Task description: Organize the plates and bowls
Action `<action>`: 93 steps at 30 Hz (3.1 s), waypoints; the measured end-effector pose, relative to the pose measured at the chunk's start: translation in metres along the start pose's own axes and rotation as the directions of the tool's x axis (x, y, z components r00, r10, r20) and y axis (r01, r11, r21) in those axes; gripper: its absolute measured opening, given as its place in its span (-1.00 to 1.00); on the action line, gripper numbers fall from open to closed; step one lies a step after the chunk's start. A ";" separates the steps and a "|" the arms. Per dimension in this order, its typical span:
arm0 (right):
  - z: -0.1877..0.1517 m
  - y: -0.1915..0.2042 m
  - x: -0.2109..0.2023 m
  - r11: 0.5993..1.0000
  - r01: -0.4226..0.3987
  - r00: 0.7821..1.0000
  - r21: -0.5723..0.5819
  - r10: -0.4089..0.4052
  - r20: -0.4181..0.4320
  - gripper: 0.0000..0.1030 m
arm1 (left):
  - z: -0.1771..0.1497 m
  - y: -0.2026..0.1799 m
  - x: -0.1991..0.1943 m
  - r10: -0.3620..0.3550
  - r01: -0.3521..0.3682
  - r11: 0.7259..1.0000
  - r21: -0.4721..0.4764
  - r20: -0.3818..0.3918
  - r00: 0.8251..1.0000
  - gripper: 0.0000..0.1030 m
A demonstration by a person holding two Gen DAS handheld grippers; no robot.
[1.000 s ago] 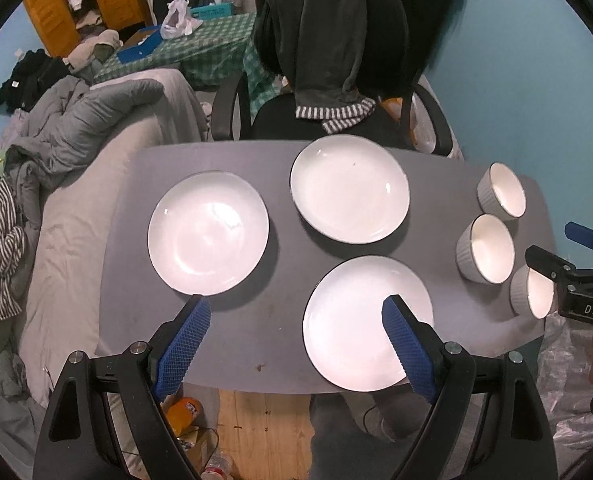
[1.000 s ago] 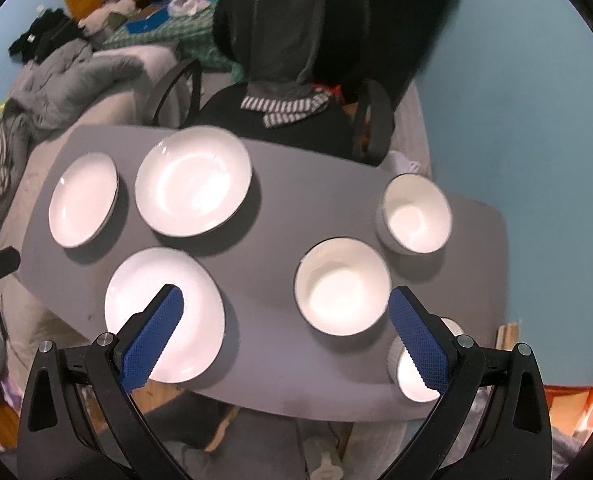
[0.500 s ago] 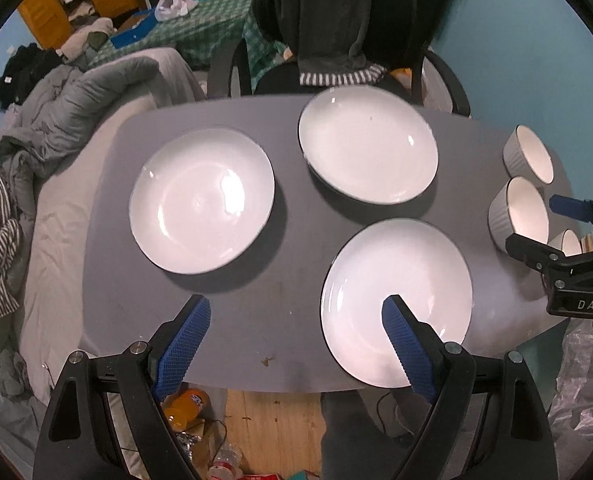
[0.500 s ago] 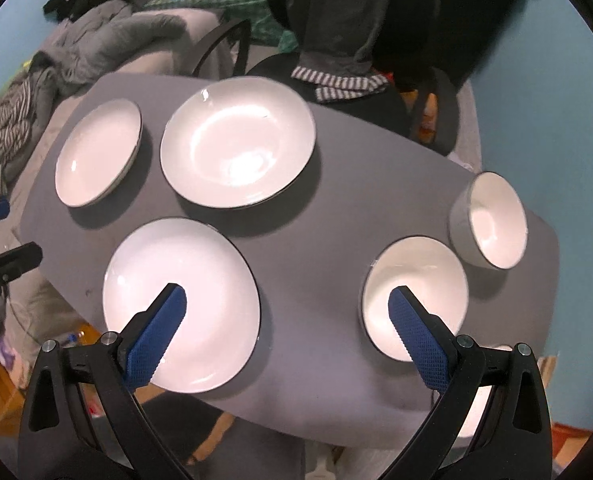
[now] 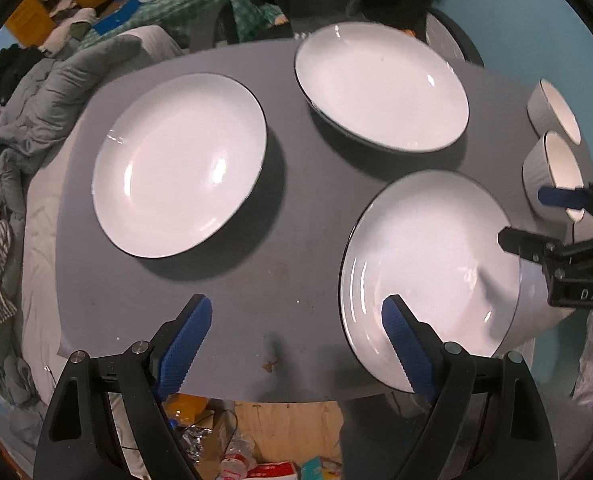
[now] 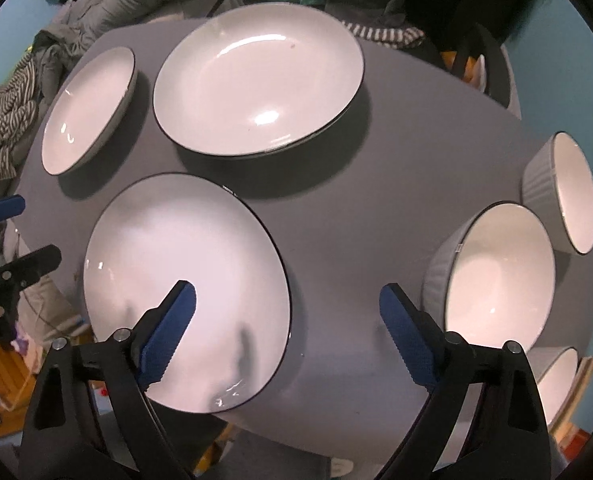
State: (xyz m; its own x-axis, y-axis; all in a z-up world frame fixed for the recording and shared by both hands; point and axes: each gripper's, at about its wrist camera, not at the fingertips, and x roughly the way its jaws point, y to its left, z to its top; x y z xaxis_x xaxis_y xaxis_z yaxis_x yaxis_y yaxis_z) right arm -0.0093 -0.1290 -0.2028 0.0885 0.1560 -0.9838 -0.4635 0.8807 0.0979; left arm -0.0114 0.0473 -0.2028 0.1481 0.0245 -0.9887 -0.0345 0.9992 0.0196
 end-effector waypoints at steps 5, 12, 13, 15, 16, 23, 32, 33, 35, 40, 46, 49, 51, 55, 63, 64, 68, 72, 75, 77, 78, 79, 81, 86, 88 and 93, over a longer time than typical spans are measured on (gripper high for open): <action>0.001 0.000 0.012 0.999 -0.005 0.999 -0.035 0.004 -0.043 0.61 | -0.002 0.003 0.015 -0.079 0.077 0.996 -0.037 -0.052 0.996 0.72; -0.001 -0.004 0.026 0.998 -0.052 0.992 -0.039 0.047 -0.115 0.10 | -0.008 0.016 0.033 -0.212 0.185 0.962 -0.203 -0.120 0.970 0.57; 0.000 -0.005 0.028 0.998 -0.053 0.991 -0.038 0.048 -0.124 -0.04 | -0.009 0.017 0.035 -0.211 0.182 0.960 -0.212 -0.125 0.969 0.54; 0.000 -0.008 0.032 0.998 -0.057 0.989 -0.032 0.052 -0.139 -0.29 | -0.010 0.018 0.038 -0.202 0.171 0.962 -0.211 -0.135 0.970 0.43; 0.000 -0.010 0.033 0.998 -0.061 0.988 -0.028 0.056 -0.143 -0.41 | -0.010 0.018 0.038 -0.198 0.167 0.964 -0.206 -0.139 0.970 0.42; 0.004 -0.024 0.038 0.992 -0.123 0.978 -0.007 0.120 -0.170 -0.53 | -0.006 0.016 0.043 -0.210 0.175 0.963 -0.203 -0.165 0.964 0.29; 0.026 -0.038 0.043 0.980 -0.197 0.952 0.026 0.198 -0.232 -0.59 | -0.001 0.026 0.056 -0.254 0.195 0.944 -0.266 -0.212 0.944 -0.36; 0.029 -0.039 0.044 0.979 -0.200 0.950 0.026 0.201 -0.237 -0.59 | -0.001 0.027 0.058 -0.257 0.195 0.944 -0.268 -0.219 0.941 -0.45; 0.029 -0.036 0.043 0.979 -0.204 0.949 0.021 0.203 -0.243 -0.59 | -0.001 0.027 0.060 -0.265 0.201 0.941 -0.272 -0.224 0.938 -0.51; 0.033 -0.032 0.049 0.977 -0.211 0.944 0.020 0.209 -0.255 -0.60 | -0.001 0.025 0.063 -0.294 0.226 0.935 -0.273 -0.243 0.924 -0.60; 0.037 -0.031 0.053 0.976 -0.214 0.939 0.033 0.215 -0.270 -0.62 | 0.006 0.030 0.065 -0.287 0.219 0.938 -0.267 -0.250 0.925 -0.59; 0.039 -0.033 0.054 0.975 -0.218 0.935 0.041 0.220 -0.276 -0.63 | 0.008 0.033 0.064 -0.277 0.209 0.940 -0.270 -0.246 0.929 -0.59; 0.040 -0.034 0.055 0.976 -0.216 0.936 0.037 0.218 -0.278 -0.63 | 0.005 0.034 0.061 -0.266 0.199 0.942 -0.271 -0.236 0.935 -0.59; 0.036 -0.037 0.060 0.973 -0.222 0.931 0.065 0.231 -0.282 -0.63 | 0.003 0.025 0.060 -0.262 0.196 0.942 -0.272 -0.234 0.936 -0.59; 0.036 -0.042 0.065 0.970 -0.229 0.925 0.080 0.242 -0.294 -0.63 | 0.014 0.004 0.059 -0.247 0.187 0.952 -0.242 -0.248 0.937 -0.59; 0.037 -0.042 0.065 0.970 -0.229 0.926 0.083 0.243 -0.289 -0.63 | 0.015 0.004 0.059 -0.249 0.189 0.951 -0.243 -0.246 0.937 -0.59; 0.040 -0.046 0.062 0.968 -0.232 0.928 0.100 0.251 -0.275 -0.63 | 0.015 0.001 0.054 -0.263 0.202 0.946 -0.254 -0.239 0.935 -0.59; 0.046 -0.048 0.054 0.968 -0.230 0.931 0.103 0.250 -0.267 -0.63 | 0.022 0.002 0.043 -0.253 0.196 0.951 -0.241 -0.235 0.938 -0.59; 0.051 -0.049 0.046 0.969 -0.228 0.935 0.098 0.246 -0.257 -0.63 | 0.027 0.000 0.034 -0.244 0.192 0.953 -0.233 -0.222 0.944 -0.59; 0.055 -0.051 0.041 0.968 -0.229 0.935 0.100 0.248 -0.252 -0.63 | 0.033 0.001 0.027 -0.245 0.195 0.952 -0.236 -0.206 0.947 -0.59; 0.056 -0.051 0.039 0.968 -0.231 0.935 0.102 0.249 -0.251 -0.63 | 0.036 0.001 0.024 -0.244 0.196 0.952 -0.234 -0.198 0.950 -0.59; 0.058 -0.052 0.036 0.967 -0.232 0.936 0.102 0.250 -0.247 -0.63 | 0.041 0.003 0.021 -0.241 0.195 0.953 -0.231 -0.193 0.951 -0.59; 0.058 -0.055 0.033 0.967 -0.233 0.938 0.099 0.251 -0.241 -0.63 | 0.050 0.004 0.017 -0.229 0.187 0.957 -0.222 -0.181 0.956 -0.59; 0.066 -0.062 0.025 0.966 -0.239 0.941 0.100 0.256 -0.221 -0.63 | 0.076 0.007 0.011 -0.225 0.190 0.959 -0.208 -0.159 0.961 -0.59; 0.067 -0.064 0.023 0.966 -0.240 0.943 0.097 0.256 -0.211 -0.63 | 0.087 0.009 0.007 -0.230 0.197 0.957 -0.213 -0.147 0.962 -0.59; 0.079 -0.069 0.016 0.968 -0.236 0.949 0.089 0.250 -0.193 -0.63 | 0.111 0.017 0.004 -0.233 0.200 0.951 -0.236 -0.121 0.965 -0.59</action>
State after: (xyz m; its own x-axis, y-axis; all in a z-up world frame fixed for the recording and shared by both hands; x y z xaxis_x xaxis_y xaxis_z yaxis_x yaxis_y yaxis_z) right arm 0.0935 -0.1518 -0.2138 -0.2022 0.2813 -0.9381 -0.3910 0.8551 0.3406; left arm 0.0982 0.0682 -0.1894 0.0309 -0.2126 -0.9767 -0.2366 0.9478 -0.2138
